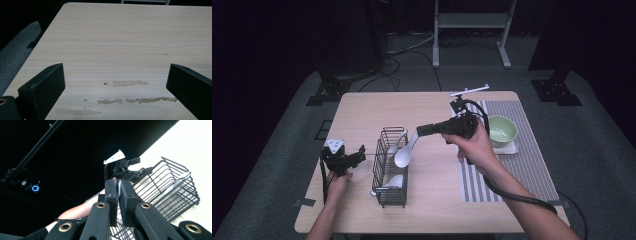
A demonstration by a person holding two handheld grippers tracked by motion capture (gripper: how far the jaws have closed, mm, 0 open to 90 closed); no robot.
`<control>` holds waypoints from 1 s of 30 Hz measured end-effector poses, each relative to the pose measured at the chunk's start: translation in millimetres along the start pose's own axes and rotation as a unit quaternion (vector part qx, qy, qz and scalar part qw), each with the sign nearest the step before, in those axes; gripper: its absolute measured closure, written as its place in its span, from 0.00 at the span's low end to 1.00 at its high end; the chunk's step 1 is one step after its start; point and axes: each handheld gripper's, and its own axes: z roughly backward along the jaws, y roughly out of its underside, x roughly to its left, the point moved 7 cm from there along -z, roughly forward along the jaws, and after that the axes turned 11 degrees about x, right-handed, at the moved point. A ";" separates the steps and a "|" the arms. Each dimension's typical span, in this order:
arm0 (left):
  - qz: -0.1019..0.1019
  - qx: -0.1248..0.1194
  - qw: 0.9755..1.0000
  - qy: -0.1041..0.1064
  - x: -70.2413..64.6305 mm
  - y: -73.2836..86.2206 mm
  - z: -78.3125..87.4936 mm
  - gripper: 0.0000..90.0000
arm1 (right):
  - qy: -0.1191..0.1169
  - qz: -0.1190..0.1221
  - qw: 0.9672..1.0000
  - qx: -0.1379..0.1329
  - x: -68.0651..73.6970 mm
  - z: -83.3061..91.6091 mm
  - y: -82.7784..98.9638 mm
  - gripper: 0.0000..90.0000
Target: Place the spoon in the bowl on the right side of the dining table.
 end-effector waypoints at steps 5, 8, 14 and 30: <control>0.001 0.000 1.000 0.000 0.2 0.0 0.0 0.01 | 0.002 -0.005 1.000 -0.006 -2.3 8.7 1.4 0.95; 0.001 0.000 1.000 0.001 0.1 0.0 0.0 0.01 | 0.002 -0.009 1.000 -0.012 -5.0 14.4 2.1 0.95; 0.002 0.000 1.000 0.001 0.2 0.0 -0.1 0.01 | 0.005 -0.017 1.000 -0.019 -9.8 23.0 4.2 0.95; 0.003 0.000 1.000 0.000 0.5 0.0 -0.1 0.01 | 0.010 -0.037 0.999 -0.035 -26.6 35.1 11.0 0.95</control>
